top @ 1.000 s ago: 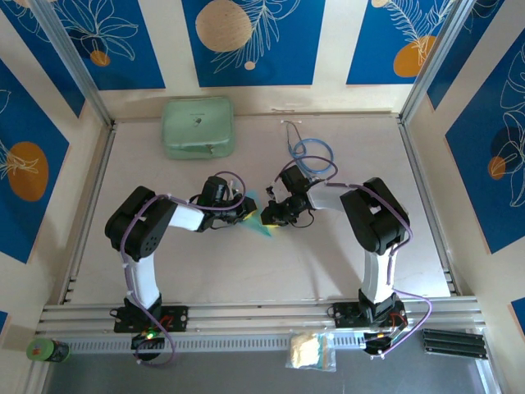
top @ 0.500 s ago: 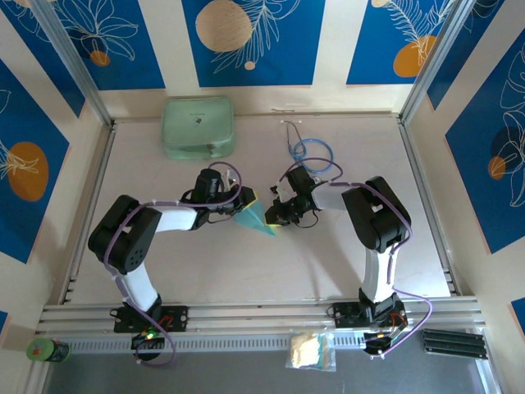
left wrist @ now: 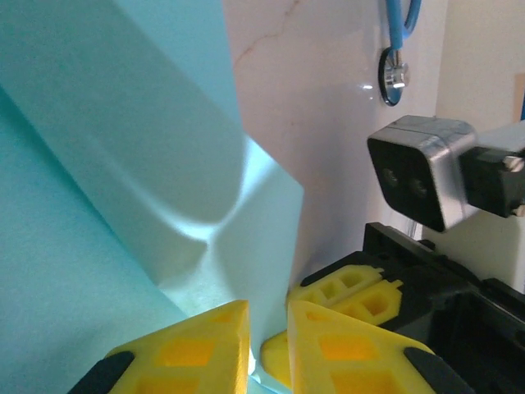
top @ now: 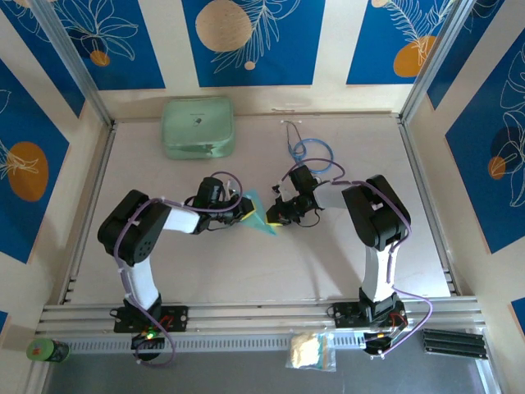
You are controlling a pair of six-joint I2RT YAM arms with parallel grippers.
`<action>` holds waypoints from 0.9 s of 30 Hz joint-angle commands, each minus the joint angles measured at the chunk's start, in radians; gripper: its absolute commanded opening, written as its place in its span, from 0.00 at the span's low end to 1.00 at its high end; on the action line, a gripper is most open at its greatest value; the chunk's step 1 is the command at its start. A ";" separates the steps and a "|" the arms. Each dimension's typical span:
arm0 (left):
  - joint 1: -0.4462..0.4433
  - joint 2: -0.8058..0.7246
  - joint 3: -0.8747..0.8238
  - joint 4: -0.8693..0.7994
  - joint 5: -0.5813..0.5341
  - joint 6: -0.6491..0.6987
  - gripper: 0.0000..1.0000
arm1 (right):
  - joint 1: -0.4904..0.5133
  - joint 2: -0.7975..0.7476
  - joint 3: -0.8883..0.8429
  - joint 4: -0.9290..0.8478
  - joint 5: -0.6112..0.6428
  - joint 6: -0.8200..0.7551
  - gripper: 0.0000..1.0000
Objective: Fold a paper plane with a square sheet of paper (pick it up from the middle)
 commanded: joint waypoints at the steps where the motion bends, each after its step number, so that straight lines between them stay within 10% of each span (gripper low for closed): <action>1: -0.004 0.025 0.024 0.036 0.030 -0.006 0.20 | 0.002 0.034 -0.005 -0.019 -0.006 0.004 0.07; 27: -0.006 0.068 0.040 -0.112 -0.010 -0.008 0.20 | 0.002 -0.022 -0.002 -0.051 -0.015 0.020 0.16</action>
